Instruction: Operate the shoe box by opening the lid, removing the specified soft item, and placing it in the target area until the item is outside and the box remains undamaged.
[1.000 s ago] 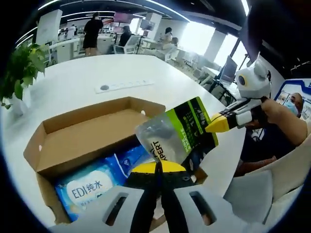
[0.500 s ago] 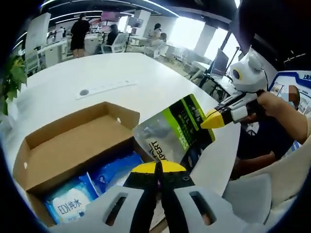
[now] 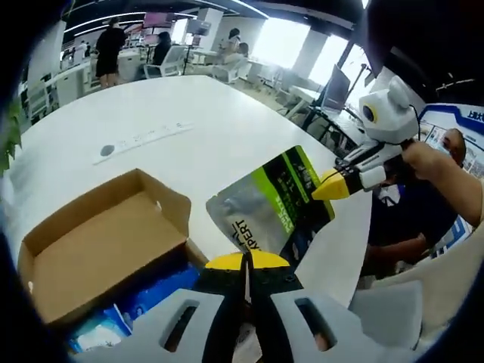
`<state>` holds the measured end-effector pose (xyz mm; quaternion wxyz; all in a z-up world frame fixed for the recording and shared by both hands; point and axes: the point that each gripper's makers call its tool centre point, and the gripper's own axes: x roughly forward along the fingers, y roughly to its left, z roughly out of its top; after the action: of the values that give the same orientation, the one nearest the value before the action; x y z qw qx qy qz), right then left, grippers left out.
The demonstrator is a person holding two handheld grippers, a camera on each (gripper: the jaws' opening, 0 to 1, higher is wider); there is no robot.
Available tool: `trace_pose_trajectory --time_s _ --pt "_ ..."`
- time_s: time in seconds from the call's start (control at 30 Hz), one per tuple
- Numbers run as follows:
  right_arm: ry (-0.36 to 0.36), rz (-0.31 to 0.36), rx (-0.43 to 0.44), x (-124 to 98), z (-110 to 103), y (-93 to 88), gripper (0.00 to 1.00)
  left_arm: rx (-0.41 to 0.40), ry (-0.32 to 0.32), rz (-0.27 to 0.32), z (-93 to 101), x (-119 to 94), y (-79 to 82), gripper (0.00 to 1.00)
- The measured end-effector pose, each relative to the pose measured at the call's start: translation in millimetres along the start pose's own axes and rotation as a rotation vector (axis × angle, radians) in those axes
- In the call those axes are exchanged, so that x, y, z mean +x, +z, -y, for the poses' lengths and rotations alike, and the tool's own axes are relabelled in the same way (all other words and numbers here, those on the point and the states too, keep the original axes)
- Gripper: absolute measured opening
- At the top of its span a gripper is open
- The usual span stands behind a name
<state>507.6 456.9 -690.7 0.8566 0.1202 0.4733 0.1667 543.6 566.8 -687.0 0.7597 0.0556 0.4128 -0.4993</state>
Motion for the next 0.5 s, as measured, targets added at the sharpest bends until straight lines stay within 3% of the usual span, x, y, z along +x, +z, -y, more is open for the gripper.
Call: trace_pose_trajectory --time_s 0.27,0.5 --pt "-0.034 -0.024 0.014 7.2 22.3 -2.8 0.00 0.023 -0.003 -0.031 0.0 20.9 4.4 0.00" --pt "-0.064 -0.044 0.005 19.8 36.1 -3.7 0.00 0.111 0.019 -0.107 -6.4 41.4 3.0 0.00"
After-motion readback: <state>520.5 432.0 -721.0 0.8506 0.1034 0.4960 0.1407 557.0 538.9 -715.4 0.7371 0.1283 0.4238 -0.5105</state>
